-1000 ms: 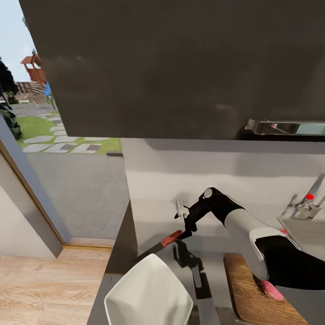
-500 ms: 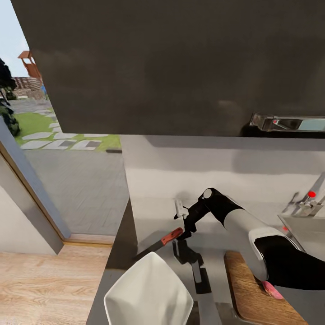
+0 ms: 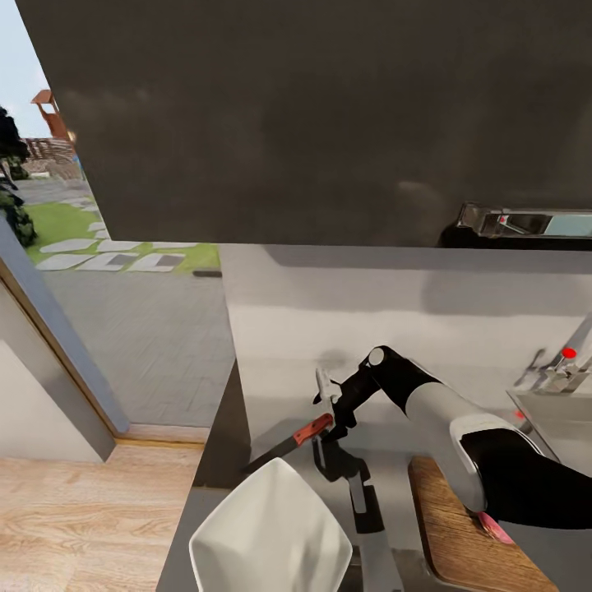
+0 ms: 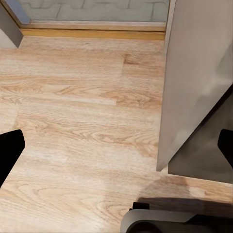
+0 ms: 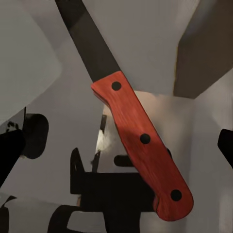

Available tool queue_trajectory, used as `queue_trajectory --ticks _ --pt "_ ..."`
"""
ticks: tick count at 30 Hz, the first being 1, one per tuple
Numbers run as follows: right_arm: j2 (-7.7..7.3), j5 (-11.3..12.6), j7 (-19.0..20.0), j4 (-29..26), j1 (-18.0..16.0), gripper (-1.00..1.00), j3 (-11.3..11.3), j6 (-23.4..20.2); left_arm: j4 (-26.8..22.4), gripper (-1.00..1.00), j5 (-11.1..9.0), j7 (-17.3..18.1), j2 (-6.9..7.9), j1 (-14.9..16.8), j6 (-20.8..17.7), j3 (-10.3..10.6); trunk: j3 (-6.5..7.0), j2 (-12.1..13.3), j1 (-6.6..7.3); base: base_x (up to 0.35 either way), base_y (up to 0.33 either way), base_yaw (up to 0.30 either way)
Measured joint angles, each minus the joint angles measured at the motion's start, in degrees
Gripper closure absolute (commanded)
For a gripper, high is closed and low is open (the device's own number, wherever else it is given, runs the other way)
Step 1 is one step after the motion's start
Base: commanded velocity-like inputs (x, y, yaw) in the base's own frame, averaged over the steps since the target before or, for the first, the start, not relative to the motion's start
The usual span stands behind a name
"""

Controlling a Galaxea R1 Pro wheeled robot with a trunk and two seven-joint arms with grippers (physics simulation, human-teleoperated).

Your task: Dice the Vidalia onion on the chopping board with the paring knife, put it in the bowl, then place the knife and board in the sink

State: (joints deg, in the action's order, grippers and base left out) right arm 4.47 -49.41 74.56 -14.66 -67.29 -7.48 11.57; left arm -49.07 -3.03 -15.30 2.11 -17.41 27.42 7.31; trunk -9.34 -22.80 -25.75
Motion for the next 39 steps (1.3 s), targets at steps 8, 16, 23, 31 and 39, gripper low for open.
queue_trajectory --ticks 8,16,23,31,39 --pt "0.02 0.0 0.0 0.1 0.0 -1.00 0.1 0.2 0.0 -1.00 0.0 0.0 0.00 0.0 0.0 0.0 0.00 0.0 0.00 0.001 0.000 0.000" --pt "0.05 0.0 0.0 0.1 0.0 -1.00 0.1 0.3 0.0 -1.00 0.0 0.0 0.01 0.0 0.0 0.0 -0.08 0.0 0.01 0.104 0.000 0.000" --pt "0.08 0.0 0.0 0.1 0.0 -1.00 0.0 0.3 0.0 -1.00 0.0 0.0 -0.01 0.0 0.0 0.0 -0.56 0.0 0.00 0.076 0.000 0.000" --pt "0.15 0.0 0.0 0.2 0.0 -1.00 0.0 0.3 0.0 -1.00 0.0 0.0 0.00 0.0 0.0 0.0 -1.29 0.0 0.00 0.009 0.000 0.000" --pt "0.21 0.0 0.0 0.9 0.0 -1.00 0.0 0.4 0.0 -1.00 0.0 0.0 0.03 0.0 0.0 0.0 -2.03 0.0 0.00 0.000 0.000 0.000"
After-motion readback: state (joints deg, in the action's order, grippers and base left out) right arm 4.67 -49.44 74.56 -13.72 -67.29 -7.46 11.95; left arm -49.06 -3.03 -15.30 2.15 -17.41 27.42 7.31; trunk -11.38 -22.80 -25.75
